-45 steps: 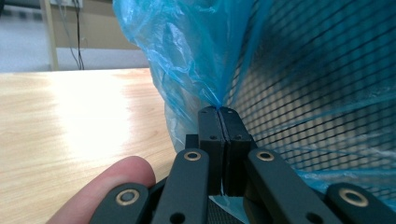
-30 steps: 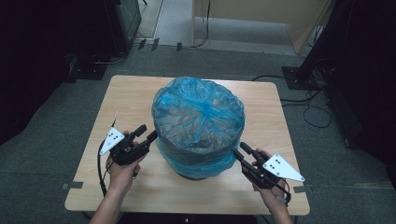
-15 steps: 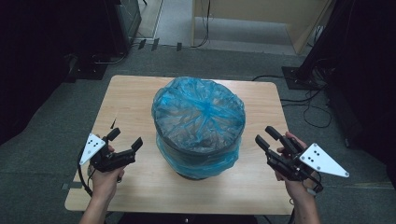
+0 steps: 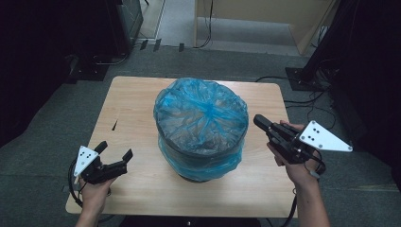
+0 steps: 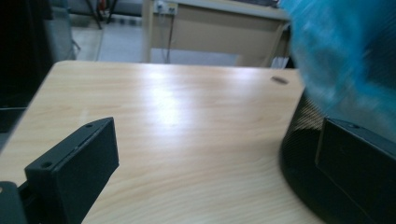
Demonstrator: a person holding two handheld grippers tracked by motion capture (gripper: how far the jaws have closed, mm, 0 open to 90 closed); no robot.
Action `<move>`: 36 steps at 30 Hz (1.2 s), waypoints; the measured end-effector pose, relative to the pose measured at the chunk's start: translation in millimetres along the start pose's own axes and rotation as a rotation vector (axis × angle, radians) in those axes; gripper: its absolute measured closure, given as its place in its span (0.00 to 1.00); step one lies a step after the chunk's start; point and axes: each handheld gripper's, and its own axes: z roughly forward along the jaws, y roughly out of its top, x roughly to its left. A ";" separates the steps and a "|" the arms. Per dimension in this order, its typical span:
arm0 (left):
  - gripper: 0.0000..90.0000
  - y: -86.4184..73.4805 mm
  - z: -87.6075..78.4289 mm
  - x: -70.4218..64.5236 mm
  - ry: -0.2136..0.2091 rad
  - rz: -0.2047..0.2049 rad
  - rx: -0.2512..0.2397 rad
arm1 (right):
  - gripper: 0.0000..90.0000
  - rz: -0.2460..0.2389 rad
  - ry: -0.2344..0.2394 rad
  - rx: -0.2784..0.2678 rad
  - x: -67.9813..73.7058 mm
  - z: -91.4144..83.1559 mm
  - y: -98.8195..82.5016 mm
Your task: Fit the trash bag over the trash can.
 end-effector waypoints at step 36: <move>0.00 -62.8 13.6 34.1 0.232 0.084 0.490 | 1.00 -0.229 0.503 0.150 16.5 141.1 71.9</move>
